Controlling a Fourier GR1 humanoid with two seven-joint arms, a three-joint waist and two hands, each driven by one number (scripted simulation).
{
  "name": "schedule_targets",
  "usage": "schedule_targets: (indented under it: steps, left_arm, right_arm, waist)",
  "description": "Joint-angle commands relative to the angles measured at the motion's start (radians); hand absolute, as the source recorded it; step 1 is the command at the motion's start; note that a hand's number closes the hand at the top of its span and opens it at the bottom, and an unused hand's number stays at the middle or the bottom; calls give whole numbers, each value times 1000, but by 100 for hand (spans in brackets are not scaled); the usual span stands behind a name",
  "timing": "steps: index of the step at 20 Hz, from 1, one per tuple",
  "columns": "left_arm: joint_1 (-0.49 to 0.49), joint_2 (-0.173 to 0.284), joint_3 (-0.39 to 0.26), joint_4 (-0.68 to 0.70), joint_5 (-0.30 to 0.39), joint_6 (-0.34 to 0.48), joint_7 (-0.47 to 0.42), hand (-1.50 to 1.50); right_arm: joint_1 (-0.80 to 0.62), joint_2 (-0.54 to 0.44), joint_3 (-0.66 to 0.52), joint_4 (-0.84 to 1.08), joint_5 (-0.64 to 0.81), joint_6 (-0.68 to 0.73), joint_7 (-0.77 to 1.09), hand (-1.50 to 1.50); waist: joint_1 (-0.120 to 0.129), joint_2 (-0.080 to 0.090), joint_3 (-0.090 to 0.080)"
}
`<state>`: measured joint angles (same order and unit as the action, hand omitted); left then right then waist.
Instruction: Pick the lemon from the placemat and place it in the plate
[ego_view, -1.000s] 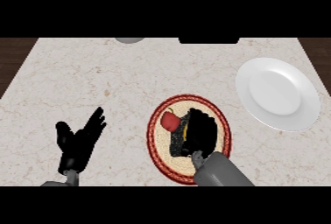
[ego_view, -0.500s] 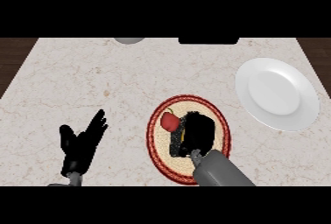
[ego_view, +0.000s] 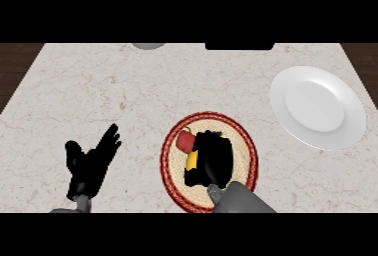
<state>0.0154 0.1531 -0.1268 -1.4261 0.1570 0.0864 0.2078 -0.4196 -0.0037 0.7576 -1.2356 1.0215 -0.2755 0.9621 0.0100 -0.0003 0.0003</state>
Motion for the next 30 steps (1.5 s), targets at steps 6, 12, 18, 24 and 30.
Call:
schedule_targets:
  steps: [6,12,18,24,30]
  left_arm:
    - [10,-13,-10,-34,-7,14,36,0]
    - [12,-3,16,21,4,-21,-28,0]
    - [16,-1,-7,-56,-11,-8,41,0]
    - [14,-22,13,43,-12,-26,-40,0]
    - [-22,-23,22,31,-21,-18,-30,0]
  right_arm:
    - [-77,4,-13,-177,245,-240,144,150]
    - [70,-13,-160,-271,314,-396,111,150]
    - [183,-95,-291,-338,188,-590,-34,150]
    - [118,-251,-479,-207,-60,-648,-227,150]
    - [58,-359,-608,6,-274,-788,-441,150]
  waist:
    - [-7,-6,0]
    - [-23,-2,0]
    - [-10,0,2]
    - [-4,4,0]
    - [6,7,2]
